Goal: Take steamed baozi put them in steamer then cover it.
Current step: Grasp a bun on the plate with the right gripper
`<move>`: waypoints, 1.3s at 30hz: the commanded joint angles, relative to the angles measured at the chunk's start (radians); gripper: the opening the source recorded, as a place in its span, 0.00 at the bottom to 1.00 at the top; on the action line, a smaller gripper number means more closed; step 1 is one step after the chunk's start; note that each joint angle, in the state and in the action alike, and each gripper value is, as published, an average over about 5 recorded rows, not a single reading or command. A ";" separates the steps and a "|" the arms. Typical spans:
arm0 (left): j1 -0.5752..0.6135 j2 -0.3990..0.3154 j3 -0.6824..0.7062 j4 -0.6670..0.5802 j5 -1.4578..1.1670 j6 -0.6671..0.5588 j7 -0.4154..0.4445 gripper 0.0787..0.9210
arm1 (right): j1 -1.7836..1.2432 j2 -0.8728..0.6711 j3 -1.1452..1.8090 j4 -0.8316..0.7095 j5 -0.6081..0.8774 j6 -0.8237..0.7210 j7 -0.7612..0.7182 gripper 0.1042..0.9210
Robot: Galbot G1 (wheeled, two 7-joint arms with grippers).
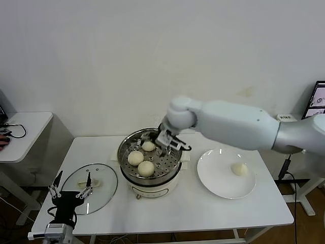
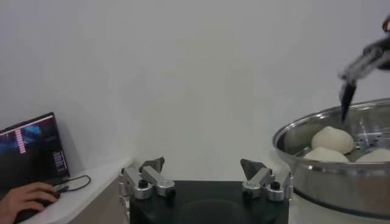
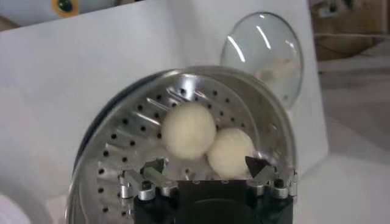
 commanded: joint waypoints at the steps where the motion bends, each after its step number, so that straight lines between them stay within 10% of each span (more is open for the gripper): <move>1: 0.001 0.010 0.000 -0.008 -0.004 0.003 0.001 0.88 | 0.031 -0.185 0.144 -0.006 0.187 -0.319 -0.015 0.88; 10: 0.013 0.026 0.013 -0.021 -0.004 0.002 0.001 0.88 | -0.089 -0.476 0.246 0.063 0.210 -0.559 -0.009 0.88; 19: 0.016 0.042 0.033 -0.028 0.000 0.003 0.001 0.88 | -0.396 -0.686 0.467 0.031 -0.015 -0.480 -0.048 0.88; 39: 0.047 0.034 0.018 -0.023 0.017 0.002 0.000 0.88 | -0.704 -0.507 0.645 -0.242 -0.223 -0.321 -0.064 0.88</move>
